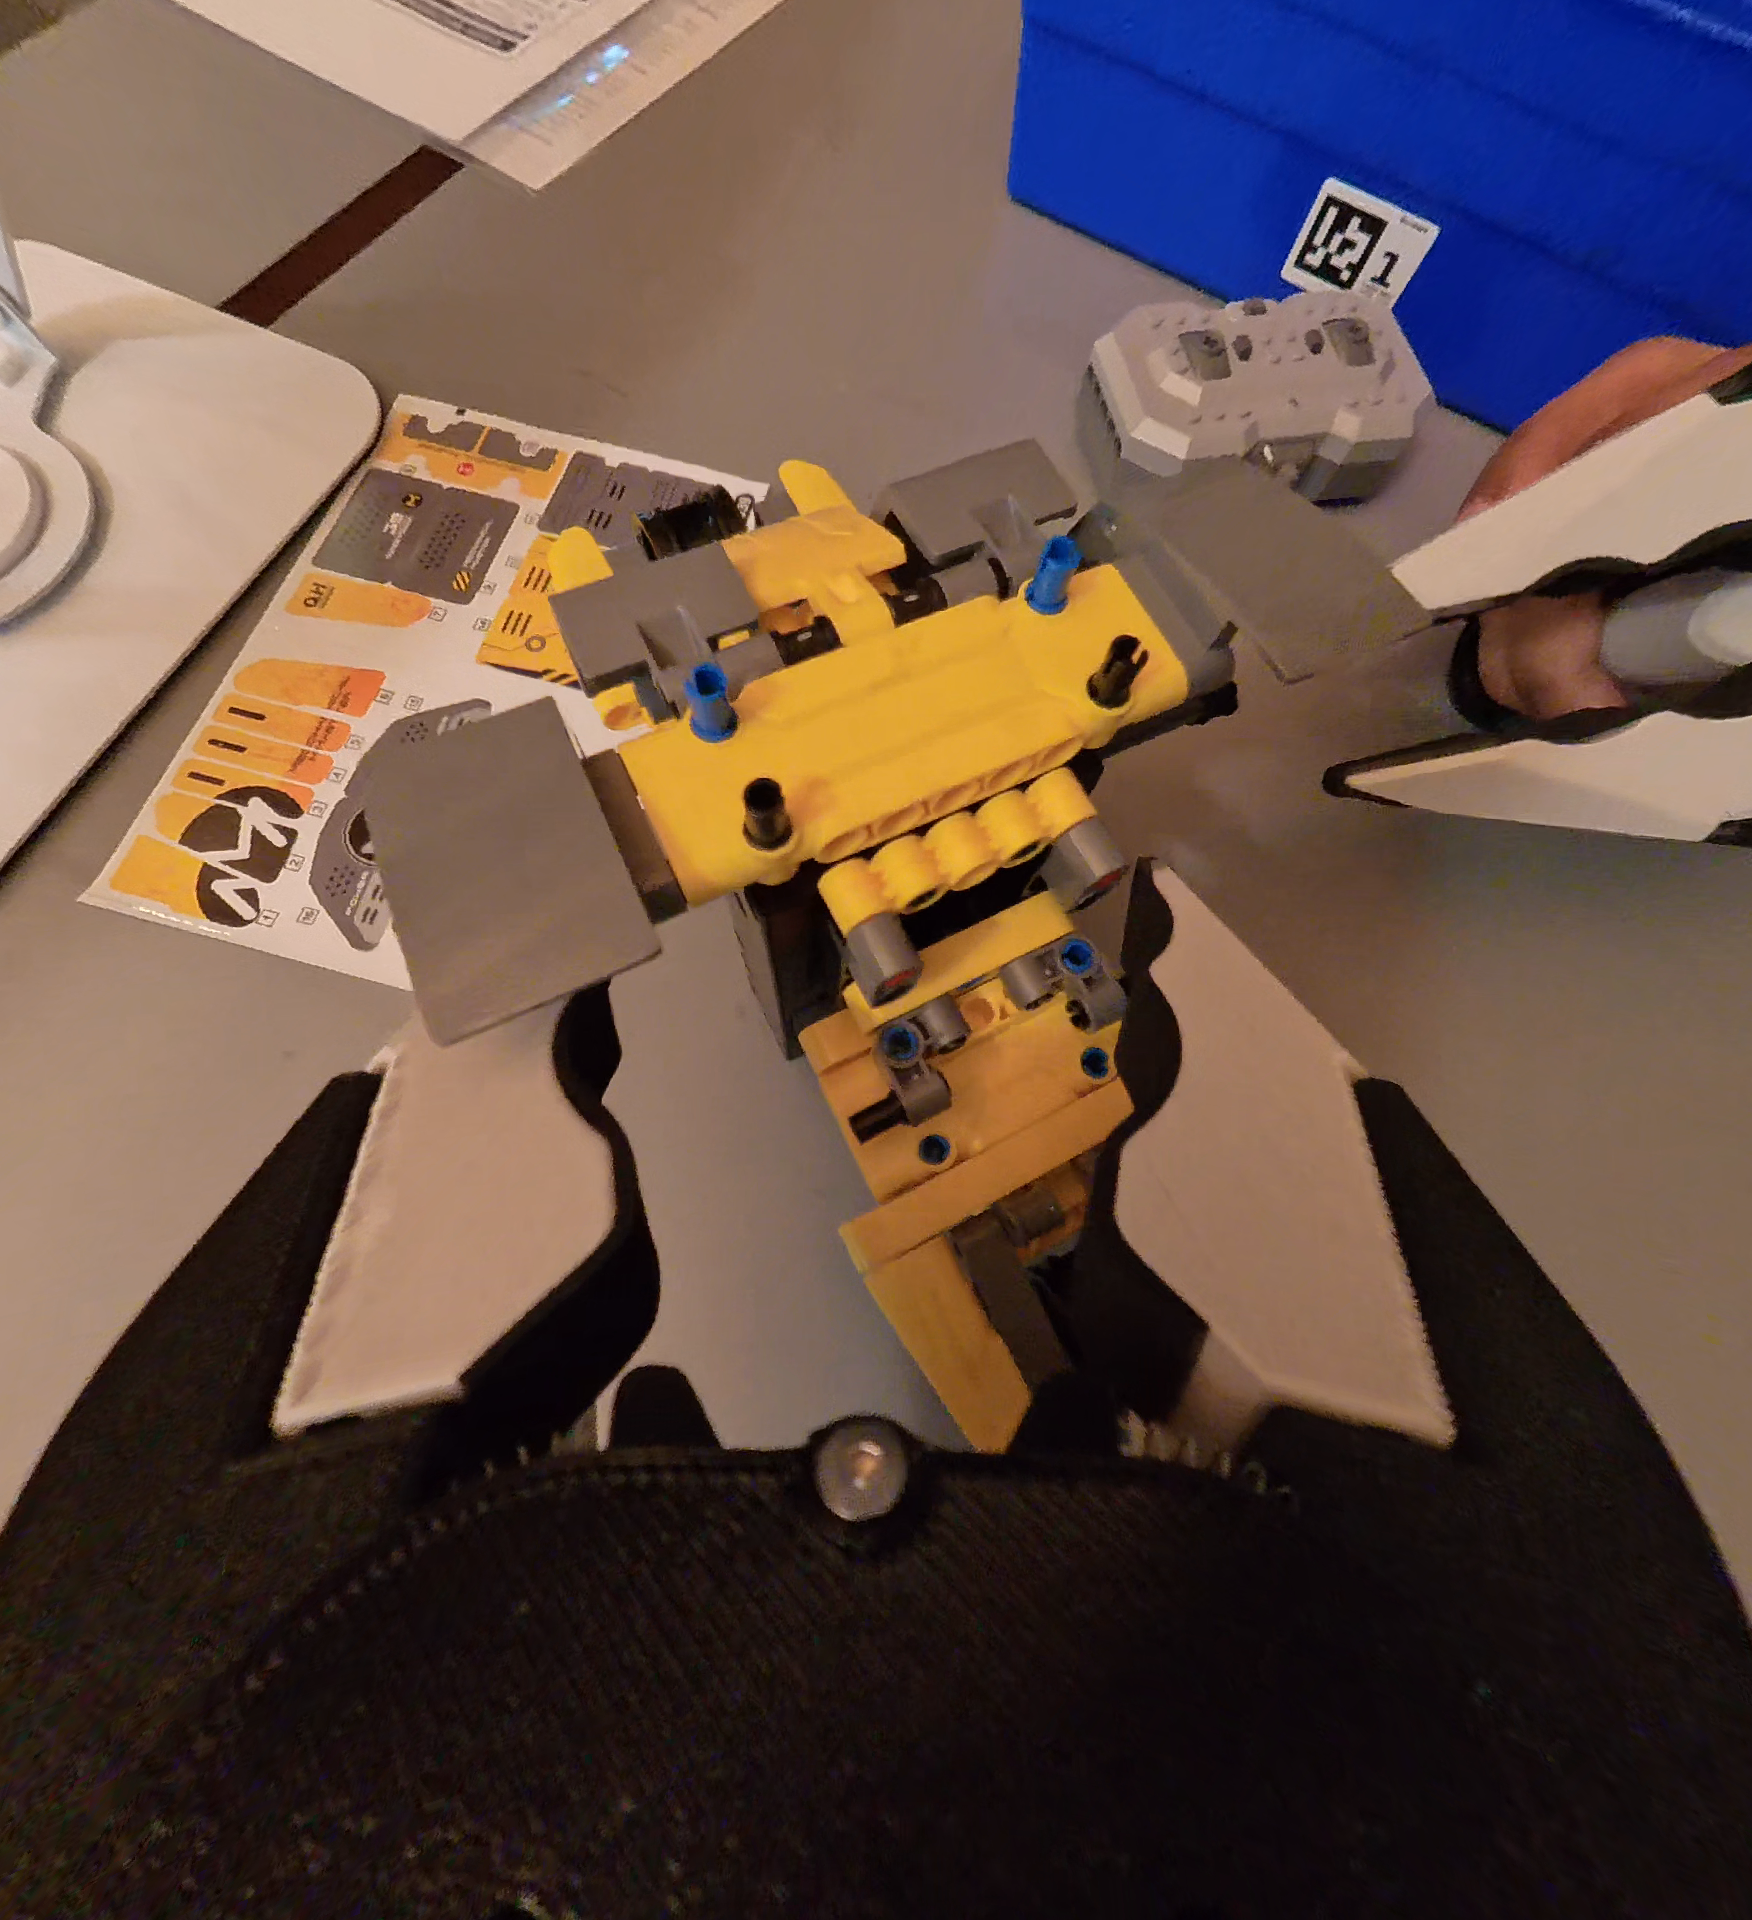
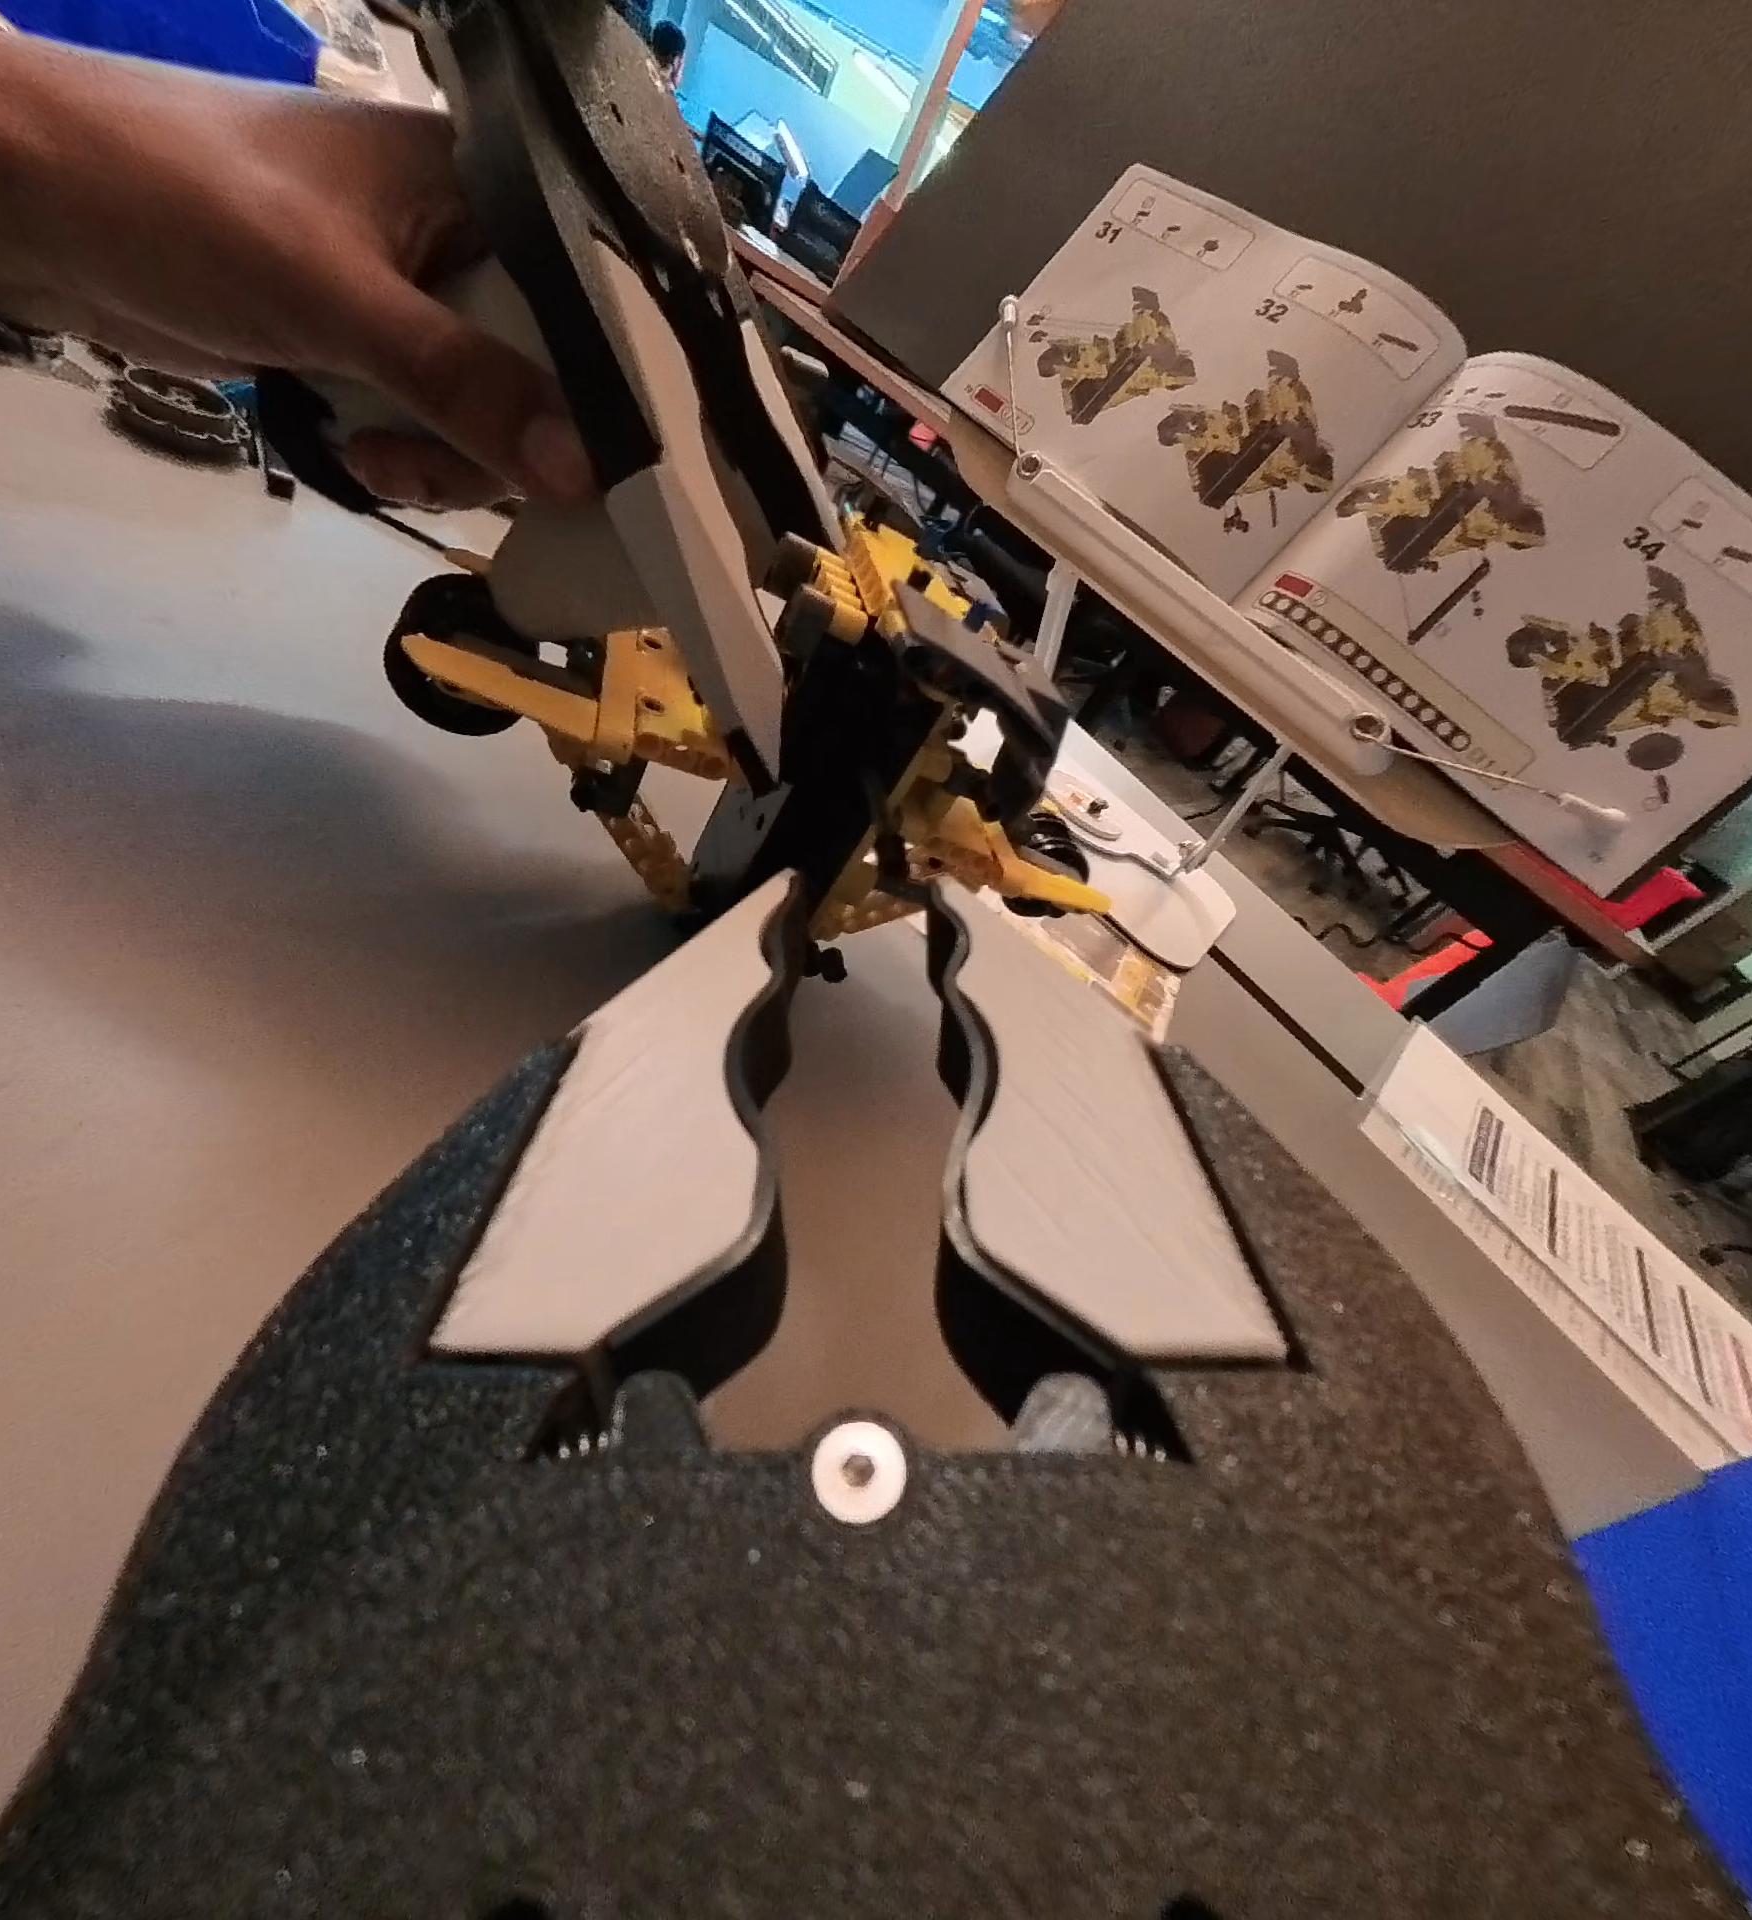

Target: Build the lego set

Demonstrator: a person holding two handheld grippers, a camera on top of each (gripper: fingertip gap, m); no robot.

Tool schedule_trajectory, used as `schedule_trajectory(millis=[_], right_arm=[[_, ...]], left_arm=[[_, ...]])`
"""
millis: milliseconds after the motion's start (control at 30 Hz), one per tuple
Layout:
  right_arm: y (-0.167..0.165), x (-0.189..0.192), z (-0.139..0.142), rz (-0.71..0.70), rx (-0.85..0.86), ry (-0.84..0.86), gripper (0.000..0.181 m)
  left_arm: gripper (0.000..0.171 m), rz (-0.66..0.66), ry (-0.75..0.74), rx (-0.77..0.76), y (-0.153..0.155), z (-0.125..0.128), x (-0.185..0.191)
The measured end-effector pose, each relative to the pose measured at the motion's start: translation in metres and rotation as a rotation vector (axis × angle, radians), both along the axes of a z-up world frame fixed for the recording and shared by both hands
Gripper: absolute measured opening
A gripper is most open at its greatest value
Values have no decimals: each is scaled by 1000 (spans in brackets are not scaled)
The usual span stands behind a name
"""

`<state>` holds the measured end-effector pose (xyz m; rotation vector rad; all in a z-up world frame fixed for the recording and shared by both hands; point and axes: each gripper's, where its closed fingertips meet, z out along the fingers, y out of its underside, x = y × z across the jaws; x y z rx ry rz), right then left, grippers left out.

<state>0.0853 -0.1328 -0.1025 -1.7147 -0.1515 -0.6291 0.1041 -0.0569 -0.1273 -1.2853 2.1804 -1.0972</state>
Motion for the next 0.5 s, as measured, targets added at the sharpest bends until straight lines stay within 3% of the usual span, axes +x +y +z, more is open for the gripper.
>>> schedule_trajectory(millis=[233, 333, 500], right_arm=[[2, 6, -5, 5, -27, 85, 21], [3, 8, -5, 4, -28, 119, 22], [4, 4, 9, 40, 77, 196, 13]], left_arm=[[89, 0, 8, 30, -4, 4, 5], [75, -29, 20, -11, -9, 5, 2], [67, -35, 19, -33, -8, 6, 2]])
